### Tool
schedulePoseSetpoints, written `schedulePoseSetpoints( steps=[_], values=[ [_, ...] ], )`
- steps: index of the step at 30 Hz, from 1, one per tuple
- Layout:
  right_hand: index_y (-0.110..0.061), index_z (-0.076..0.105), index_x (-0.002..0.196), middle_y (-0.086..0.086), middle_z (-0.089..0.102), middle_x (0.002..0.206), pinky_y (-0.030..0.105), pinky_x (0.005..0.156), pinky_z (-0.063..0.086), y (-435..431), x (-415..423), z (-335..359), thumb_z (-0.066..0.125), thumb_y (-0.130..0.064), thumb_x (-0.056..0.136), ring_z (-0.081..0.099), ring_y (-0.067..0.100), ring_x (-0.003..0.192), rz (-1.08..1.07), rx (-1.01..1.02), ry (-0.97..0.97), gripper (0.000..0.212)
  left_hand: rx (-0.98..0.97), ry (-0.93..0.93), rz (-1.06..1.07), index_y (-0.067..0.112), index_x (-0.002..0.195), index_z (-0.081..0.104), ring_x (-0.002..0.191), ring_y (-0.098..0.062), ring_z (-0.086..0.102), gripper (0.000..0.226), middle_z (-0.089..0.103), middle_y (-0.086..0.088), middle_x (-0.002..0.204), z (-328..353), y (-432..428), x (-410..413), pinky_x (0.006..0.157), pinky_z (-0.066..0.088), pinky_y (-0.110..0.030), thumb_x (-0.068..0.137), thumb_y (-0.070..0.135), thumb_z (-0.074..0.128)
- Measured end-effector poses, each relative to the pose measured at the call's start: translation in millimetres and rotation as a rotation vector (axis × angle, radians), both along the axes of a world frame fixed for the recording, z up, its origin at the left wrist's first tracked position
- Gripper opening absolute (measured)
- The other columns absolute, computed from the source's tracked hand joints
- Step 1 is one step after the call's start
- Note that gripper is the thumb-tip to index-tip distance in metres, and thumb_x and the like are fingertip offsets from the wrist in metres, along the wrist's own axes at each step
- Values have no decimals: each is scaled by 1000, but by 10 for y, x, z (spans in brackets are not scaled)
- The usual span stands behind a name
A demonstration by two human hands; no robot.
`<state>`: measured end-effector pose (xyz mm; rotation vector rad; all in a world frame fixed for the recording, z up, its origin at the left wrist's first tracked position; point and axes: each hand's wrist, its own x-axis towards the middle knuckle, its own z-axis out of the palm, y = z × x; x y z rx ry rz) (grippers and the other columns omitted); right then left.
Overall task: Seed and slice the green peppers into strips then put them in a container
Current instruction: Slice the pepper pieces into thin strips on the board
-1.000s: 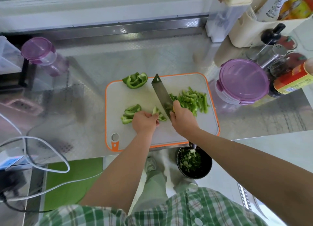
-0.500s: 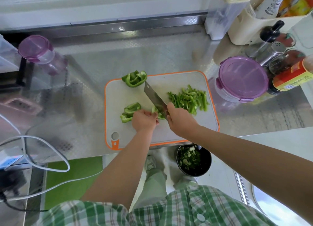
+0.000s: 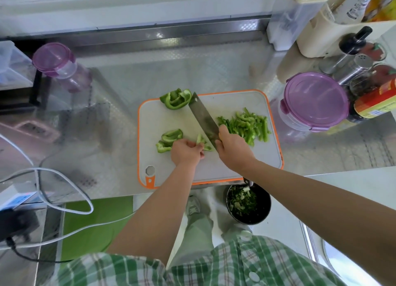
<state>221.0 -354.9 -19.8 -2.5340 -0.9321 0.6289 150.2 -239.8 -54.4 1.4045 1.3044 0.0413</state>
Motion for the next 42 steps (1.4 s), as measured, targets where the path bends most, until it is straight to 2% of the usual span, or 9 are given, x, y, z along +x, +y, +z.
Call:
schedulePoseSetpoints(
  steps=[8, 12, 16, 20, 23, 28, 31, 38, 42],
  values=[
    [-11, 34, 103, 3, 46, 67, 30, 43, 26, 61, -39, 127, 39, -12, 97, 44, 21, 52, 108, -135, -37, 7, 3, 2, -9, 2, 81, 62, 46, -12, 65, 18, 67, -3, 62, -20, 9, 3, 67, 60, -32, 83, 10, 77],
    [-11, 34, 106, 1, 41, 63, 29, 42, 25, 155, -120, 109, 41, 1, 90, 39, 17, 48, 121, -219, -96, 21, 11, 4, -5, 3, 76, 60, 52, -21, 67, 19, 70, -12, 72, -14, 21, 3, 63, 59, -32, 82, 8, 77],
    [-11, 32, 115, -1, 38, 63, 33, 46, 32, 266, -129, 60, 41, 1, 90, 37, 16, 49, 121, -249, -94, 30, 13, 0, -11, -2, 80, 62, 63, -27, 69, 18, 70, -16, 77, -2, 20, -9, 58, 59, -32, 81, 6, 78],
    [-7, 34, 114, 2, 43, 67, 35, 50, 34, 199, -92, -36, 39, -12, 99, 46, 26, 57, 38, -185, -81, 17, -20, -13, -9, -4, 82, 63, 59, -25, 68, 19, 69, -12, 71, 7, 32, -28, 66, 61, -36, 82, 7, 77],
    [-5, 35, 112, 8, 48, 73, 33, 50, 33, 115, -39, -54, 39, -17, 100, 47, 29, 61, -20, -61, -10, 17, -28, -13, -22, 0, 79, 63, 52, -18, 64, 18, 69, -9, 69, 27, 43, -43, 57, 59, -27, 83, 10, 77],
    [-7, 36, 104, 6, 47, 67, 31, 44, 28, 23, -12, 49, 43, -16, 97, 46, 27, 55, 117, -4, 19, 13, 24, 10, -31, -6, 94, 66, 52, -19, 68, 26, 72, -8, 71, -2, 18, -46, 70, 61, -38, 83, 14, 78],
    [-8, 36, 105, 7, 50, 69, 31, 44, 28, 22, -20, 102, 41, -16, 97, 47, 27, 56, 164, -42, -9, 12, 72, 25, -56, -2, 97, 63, 54, -19, 70, 26, 73, -7, 73, 7, 11, -52, 73, 59, -33, 84, 17, 76],
    [-8, 36, 109, 7, 52, 71, 33, 47, 34, 27, -42, 129, 39, -17, 98, 47, 26, 57, 187, -103, -52, 14, 68, 8, -52, 2, 87, 61, 58, -25, 71, 19, 73, -12, 75, 25, 23, -54, 73, 60, -39, 84, 13, 76],
    [-8, 36, 109, 6, 50, 70, 32, 45, 30, 37, -38, 104, 39, -14, 98, 47, 27, 57, 206, -122, -90, 13, 67, -3, -40, 9, 75, 56, 56, -26, 70, 23, 72, -11, 70, 11, 37, -59, 73, 60, -44, 83, 11, 77]
  ],
)
